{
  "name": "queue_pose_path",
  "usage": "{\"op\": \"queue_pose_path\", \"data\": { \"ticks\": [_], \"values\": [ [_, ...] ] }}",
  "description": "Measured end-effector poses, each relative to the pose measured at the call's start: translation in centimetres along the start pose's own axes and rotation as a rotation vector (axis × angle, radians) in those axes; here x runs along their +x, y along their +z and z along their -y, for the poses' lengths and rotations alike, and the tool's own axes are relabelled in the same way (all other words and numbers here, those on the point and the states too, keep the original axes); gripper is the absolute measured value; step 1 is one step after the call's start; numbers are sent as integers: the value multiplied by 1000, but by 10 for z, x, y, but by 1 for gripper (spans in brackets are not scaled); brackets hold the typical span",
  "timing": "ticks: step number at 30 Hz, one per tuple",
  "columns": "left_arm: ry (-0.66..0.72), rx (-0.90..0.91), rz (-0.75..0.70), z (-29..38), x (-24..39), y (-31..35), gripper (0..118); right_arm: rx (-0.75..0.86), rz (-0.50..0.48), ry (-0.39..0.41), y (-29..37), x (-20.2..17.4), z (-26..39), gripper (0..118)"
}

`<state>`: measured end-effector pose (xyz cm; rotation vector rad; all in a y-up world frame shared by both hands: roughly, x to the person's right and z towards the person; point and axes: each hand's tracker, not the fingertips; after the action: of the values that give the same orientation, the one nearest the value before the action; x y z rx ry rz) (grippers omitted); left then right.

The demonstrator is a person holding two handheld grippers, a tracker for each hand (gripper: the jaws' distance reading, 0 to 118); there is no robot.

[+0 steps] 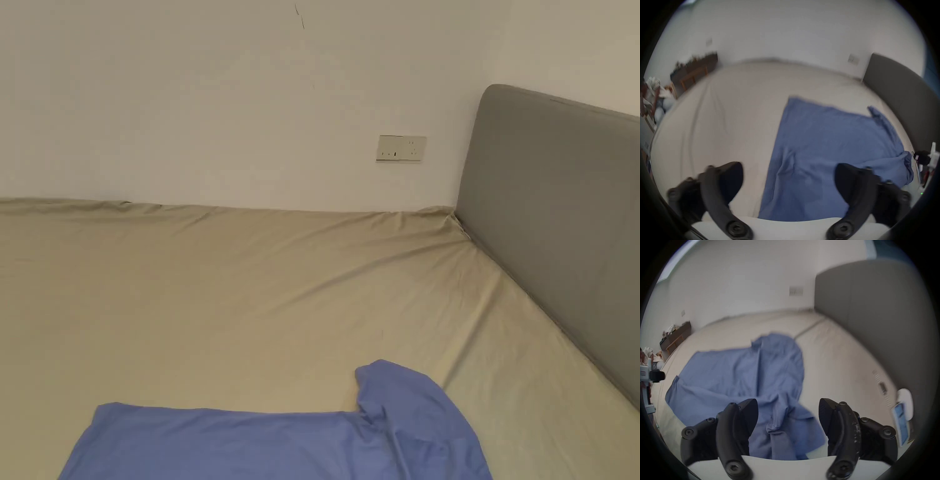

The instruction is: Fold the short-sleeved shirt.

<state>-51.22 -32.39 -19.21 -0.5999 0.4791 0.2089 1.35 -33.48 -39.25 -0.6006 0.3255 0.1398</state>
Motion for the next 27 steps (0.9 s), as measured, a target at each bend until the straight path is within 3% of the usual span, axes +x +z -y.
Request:
{"op": "queue_pose_path", "data": {
  "ticks": [5,7,8,10,11,12,17,20,25,26,27],
  "values": [
    [66,344,8,23,4,86,111,300,48,-52,83,-5,12,81],
    [69,432,24,36,9,111,84,363,38,-54,107,-9,19,73],
    [49,447,4,42,14,123,56,383,27,-59,119,-16,19,49],
    [6,453,-5,54,20,141,18,399,-8,-70,134,-20,25,10],
    [-3,456,-1,59,26,145,4,404,-14,-72,140,-21,29,6],
    [-3,456,1,65,28,151,0,398,-23,-78,143,-25,29,1],
    [12,388,43,72,28,155,0,371,-38,-62,146,-30,36,1],
    [47,258,29,51,15,130,0,364,-42,-62,147,-28,34,1],
    [60,-128,83,-1,-10,41,2,337,-40,-57,136,-24,26,1],
    [75,-216,93,-5,-13,22,19,327,-42,-58,132,-24,25,1],
    [74,-297,84,-5,-22,-1,46,315,-39,-60,128,-23,25,1]
  ]
}}
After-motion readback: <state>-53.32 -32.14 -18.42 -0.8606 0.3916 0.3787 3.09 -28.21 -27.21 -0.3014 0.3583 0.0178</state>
